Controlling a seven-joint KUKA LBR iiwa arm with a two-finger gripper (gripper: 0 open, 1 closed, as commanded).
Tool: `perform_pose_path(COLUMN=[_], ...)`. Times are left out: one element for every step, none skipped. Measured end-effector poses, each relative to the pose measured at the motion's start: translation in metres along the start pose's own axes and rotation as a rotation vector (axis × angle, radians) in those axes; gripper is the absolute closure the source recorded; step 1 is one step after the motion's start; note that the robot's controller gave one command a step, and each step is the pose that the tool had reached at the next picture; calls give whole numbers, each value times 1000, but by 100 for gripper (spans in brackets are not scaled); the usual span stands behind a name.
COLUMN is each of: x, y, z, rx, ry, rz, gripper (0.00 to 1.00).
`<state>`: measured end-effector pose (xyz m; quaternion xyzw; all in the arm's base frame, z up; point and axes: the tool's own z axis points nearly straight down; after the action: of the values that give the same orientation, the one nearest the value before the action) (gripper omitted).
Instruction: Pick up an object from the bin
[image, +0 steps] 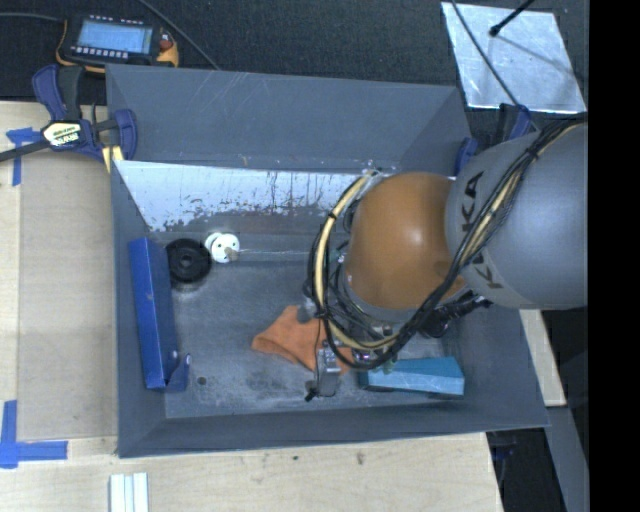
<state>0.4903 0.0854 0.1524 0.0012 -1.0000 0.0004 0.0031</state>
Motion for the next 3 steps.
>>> perform_pose_path(x=[-2,-30,-71], y=[0,12,-40], z=[-4,36,55], rx=[-1,-1,-1], ry=[-8,-15,-9], rz=[2,-69,-160], gripper=[0,0,0])
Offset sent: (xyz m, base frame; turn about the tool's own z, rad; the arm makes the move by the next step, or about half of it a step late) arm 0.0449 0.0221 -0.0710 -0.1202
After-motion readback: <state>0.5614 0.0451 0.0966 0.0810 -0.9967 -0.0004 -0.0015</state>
